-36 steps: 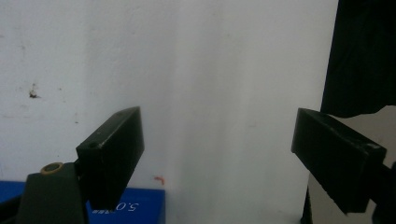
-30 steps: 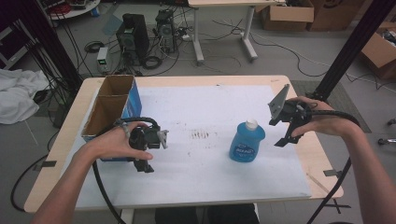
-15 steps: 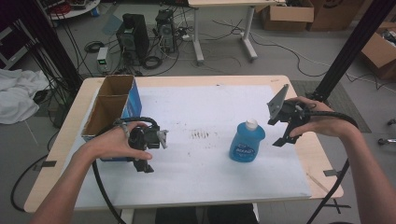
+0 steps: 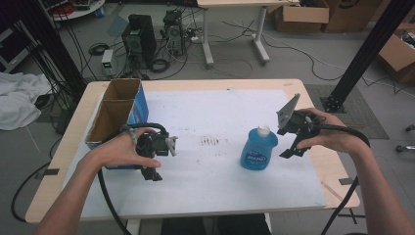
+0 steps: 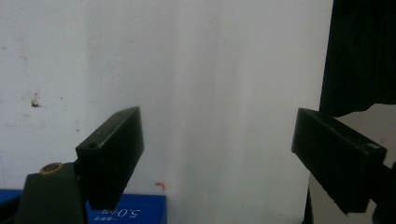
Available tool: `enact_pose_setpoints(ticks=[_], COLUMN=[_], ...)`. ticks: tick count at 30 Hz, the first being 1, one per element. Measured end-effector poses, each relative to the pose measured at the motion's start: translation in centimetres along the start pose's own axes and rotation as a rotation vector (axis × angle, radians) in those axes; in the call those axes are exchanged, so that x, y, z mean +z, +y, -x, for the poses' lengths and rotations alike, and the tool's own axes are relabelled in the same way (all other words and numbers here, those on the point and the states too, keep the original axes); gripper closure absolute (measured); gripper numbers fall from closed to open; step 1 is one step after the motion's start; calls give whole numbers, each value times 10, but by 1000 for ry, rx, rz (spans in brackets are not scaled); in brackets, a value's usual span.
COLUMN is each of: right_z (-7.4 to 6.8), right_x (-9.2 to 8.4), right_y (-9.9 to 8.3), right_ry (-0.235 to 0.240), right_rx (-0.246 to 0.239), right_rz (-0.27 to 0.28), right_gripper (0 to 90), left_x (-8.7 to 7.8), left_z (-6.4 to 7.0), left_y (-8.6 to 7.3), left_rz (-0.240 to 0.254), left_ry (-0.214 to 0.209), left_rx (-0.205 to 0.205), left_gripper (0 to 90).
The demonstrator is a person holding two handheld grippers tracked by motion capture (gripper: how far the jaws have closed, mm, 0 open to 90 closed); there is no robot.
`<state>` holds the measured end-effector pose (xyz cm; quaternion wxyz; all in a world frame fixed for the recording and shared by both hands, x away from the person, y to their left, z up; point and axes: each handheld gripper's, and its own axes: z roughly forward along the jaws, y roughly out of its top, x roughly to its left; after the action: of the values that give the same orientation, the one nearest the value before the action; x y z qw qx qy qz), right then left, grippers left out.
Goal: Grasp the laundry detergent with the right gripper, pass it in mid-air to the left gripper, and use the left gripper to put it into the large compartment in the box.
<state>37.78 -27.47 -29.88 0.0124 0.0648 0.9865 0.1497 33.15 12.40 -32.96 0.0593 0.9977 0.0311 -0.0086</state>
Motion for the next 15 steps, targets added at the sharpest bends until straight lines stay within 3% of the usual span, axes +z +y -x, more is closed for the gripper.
enact_pose_setpoints(ticks=[6,15], right_z=[-4,-4], right_x=[8,20], right_y=[1,4], right_ry=[23,37], right_rx=[30,54], right_rz=[42,108], right_gripper=[180,178], left_x=[1,2], left_z=[1,1], left_y=[3,0], left_rz=[-6,4], left_ry=[-4,-7], left_rx=[16,6], left_gripper=[175,175])
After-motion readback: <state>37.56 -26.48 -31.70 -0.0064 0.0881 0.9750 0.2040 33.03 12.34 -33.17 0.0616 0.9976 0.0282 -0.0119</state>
